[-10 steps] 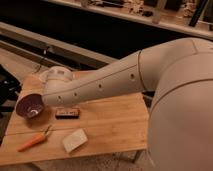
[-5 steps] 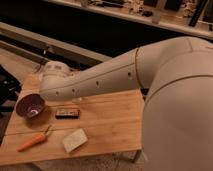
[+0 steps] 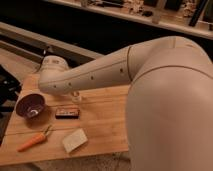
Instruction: Place the bottle in the ceramic bowl
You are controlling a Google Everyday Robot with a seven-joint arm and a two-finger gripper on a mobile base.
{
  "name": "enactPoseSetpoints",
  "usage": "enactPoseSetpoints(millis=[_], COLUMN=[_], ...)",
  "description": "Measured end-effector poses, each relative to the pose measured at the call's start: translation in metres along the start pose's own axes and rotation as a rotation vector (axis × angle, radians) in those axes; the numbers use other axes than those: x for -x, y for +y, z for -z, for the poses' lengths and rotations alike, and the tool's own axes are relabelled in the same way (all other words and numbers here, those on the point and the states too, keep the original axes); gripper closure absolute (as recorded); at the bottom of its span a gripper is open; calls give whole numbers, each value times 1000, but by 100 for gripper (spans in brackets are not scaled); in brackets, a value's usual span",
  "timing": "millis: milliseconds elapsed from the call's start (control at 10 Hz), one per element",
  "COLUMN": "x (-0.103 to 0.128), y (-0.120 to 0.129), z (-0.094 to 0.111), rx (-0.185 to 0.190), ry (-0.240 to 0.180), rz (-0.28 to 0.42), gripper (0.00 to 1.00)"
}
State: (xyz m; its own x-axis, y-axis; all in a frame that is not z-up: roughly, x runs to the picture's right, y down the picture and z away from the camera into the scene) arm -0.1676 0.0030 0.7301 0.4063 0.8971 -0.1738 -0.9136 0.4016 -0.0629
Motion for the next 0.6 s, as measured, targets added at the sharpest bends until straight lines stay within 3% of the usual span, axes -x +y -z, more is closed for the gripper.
enactPoseSetpoints(millis=[600], x=[23], y=[2], z=[-25], rx=[2], ry=[-7], rz=[-10], gripper=[35])
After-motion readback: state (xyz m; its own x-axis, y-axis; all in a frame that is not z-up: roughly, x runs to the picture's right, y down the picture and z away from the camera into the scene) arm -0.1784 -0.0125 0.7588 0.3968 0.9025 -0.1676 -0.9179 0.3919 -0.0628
